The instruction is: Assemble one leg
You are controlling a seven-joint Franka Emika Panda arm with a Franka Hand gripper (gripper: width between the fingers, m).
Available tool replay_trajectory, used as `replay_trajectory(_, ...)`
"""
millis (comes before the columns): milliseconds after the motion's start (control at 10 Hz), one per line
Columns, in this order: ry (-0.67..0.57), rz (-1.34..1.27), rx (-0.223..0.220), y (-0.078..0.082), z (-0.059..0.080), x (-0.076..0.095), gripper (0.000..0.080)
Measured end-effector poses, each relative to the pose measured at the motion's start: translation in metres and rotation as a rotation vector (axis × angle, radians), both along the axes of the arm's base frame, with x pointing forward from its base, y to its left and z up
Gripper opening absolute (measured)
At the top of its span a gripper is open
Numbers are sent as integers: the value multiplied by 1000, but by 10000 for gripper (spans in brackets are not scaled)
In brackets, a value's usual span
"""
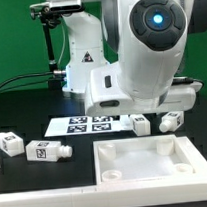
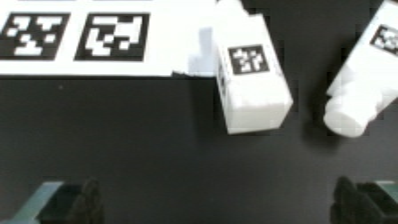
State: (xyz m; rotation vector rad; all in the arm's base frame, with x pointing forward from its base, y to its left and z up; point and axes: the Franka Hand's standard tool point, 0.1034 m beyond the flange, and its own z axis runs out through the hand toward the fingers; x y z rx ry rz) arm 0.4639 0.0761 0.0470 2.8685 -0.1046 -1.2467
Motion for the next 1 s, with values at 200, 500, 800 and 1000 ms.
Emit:
replay_trajectory(200, 57, -15, -26, 13, -10, -26, 648)
replay_trajectory(500, 59, -12, -26, 13, -11, -28, 648)
replay_trajectory(800, 67, -21, -22, 13, -8, -34, 648)
replay_trajectory(1000, 75, -45, -17, 11, -15, -50, 648)
